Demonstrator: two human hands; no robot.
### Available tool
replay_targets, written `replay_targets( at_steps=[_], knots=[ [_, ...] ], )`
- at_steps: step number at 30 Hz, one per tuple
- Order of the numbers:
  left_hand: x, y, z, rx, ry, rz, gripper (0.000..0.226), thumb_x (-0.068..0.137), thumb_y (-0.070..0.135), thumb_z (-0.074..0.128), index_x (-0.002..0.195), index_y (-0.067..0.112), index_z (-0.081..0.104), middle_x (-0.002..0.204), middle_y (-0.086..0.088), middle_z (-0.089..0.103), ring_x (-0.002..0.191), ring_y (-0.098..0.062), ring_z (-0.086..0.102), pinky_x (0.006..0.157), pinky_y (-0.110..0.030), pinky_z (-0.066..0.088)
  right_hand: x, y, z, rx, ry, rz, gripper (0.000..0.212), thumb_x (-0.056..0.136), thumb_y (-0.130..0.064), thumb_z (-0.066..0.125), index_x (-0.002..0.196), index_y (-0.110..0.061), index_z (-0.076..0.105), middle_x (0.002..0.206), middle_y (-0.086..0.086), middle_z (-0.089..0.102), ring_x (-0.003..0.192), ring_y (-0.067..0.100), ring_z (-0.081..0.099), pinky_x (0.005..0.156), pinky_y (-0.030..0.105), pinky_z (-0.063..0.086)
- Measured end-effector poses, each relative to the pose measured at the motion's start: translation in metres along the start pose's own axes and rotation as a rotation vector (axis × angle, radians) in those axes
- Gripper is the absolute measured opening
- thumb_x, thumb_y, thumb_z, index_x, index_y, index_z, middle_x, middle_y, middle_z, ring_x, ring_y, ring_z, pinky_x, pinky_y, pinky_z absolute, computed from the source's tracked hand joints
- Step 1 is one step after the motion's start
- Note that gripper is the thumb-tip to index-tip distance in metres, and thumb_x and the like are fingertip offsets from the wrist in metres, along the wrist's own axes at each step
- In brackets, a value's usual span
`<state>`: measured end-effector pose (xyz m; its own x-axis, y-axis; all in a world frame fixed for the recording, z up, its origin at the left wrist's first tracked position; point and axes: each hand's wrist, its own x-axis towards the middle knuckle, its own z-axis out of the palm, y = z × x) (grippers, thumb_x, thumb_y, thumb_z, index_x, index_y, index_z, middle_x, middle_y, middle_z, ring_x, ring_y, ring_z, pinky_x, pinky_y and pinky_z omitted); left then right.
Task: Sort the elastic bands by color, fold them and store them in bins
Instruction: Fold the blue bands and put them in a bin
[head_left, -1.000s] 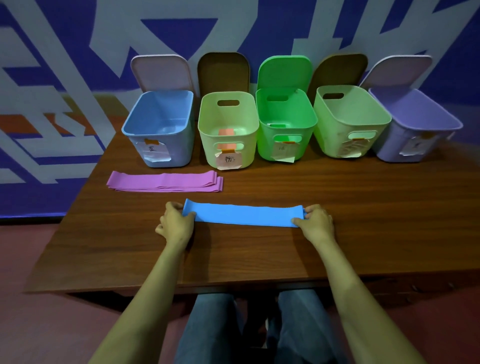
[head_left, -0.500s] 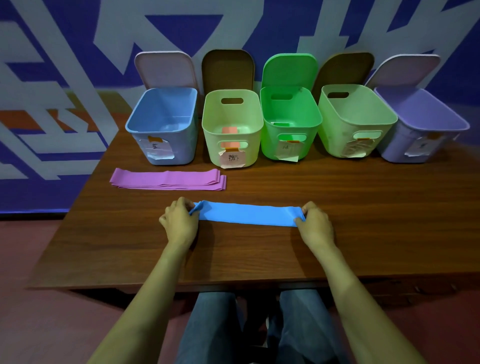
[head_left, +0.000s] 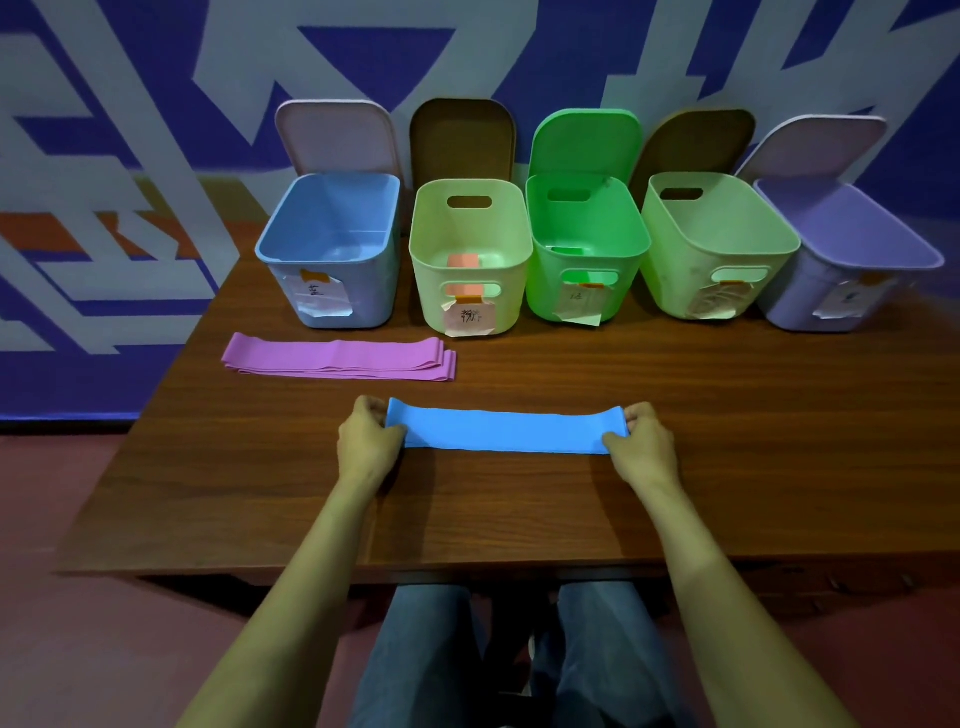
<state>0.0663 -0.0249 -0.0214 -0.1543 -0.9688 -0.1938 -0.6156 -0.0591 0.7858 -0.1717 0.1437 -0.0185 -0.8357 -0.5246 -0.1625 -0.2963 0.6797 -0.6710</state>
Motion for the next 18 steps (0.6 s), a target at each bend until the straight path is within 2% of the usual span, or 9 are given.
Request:
replay_targets(
  at_steps=[3,6,8,9,12,18],
  knots=[
    [0.0,0.004,-0.003,0.01,0.009,-0.022,0.03,0.084,0.009,0.062,0.112,0.008,0.053,0.103,-0.005,0.058,0.09,-0.02,0.054,0.074,-0.032,0.044,0.001,-0.002,0.001,-0.04,-0.024,0.003,0.027,0.085,-0.008,0.056,0.111,-0.009,0.048,0.103,0.011,0.06,0.082,0.025,0.057,0.058,0.026,0.04],
    [-0.001,0.006,-0.007,-0.019,0.053,0.057,0.022,0.083,0.008,0.06,0.105,0.009,0.055,0.093,-0.002,0.058,0.084,-0.02,0.055,0.066,-0.028,0.041,-0.002,-0.004,0.003,-0.136,-0.032,-0.038,0.029,0.086,-0.008,0.056,0.114,-0.01,0.047,0.1,0.01,0.06,0.077,0.023,0.056,0.055,0.026,0.039],
    [-0.003,0.007,-0.008,-0.067,0.055,0.106,0.017,0.083,0.007,0.059,0.099,0.01,0.054,0.089,-0.001,0.057,0.075,-0.014,0.054,0.057,-0.025,0.04,-0.005,-0.006,0.006,-0.204,-0.01,-0.077,0.03,0.087,-0.008,0.056,0.116,-0.01,0.046,0.102,0.011,0.061,0.082,0.026,0.058,0.059,0.027,0.04],
    [-0.003,0.008,-0.008,-0.085,0.044,0.104,0.015,0.083,0.007,0.058,0.098,0.01,0.053,0.088,-0.001,0.056,0.072,-0.012,0.052,0.056,-0.024,0.04,-0.007,-0.007,0.007,-0.241,0.006,-0.093,0.03,0.088,-0.009,0.055,0.116,-0.009,0.046,0.103,0.011,0.061,0.087,0.028,0.06,0.062,0.028,0.04],
    [-0.003,0.007,-0.006,-0.083,-0.005,0.016,0.016,0.083,0.008,0.055,0.098,0.01,0.05,0.092,-0.006,0.056,0.077,-0.018,0.051,0.064,-0.029,0.04,-0.01,-0.01,0.007,-0.308,0.026,-0.117,0.031,0.088,-0.009,0.054,0.117,-0.008,0.045,0.109,0.012,0.061,0.096,0.031,0.06,0.068,0.029,0.039],
    [0.001,0.009,0.001,-0.017,-0.039,0.0,0.019,0.082,0.005,0.059,0.097,0.012,0.049,0.093,-0.008,0.057,0.077,-0.019,0.052,0.063,-0.03,0.043,-0.003,-0.011,-0.008,-0.191,0.021,-0.036,0.034,0.088,-0.006,0.051,0.121,-0.006,0.042,0.118,0.018,0.055,0.102,0.038,0.057,0.075,0.038,0.046]
  ],
)
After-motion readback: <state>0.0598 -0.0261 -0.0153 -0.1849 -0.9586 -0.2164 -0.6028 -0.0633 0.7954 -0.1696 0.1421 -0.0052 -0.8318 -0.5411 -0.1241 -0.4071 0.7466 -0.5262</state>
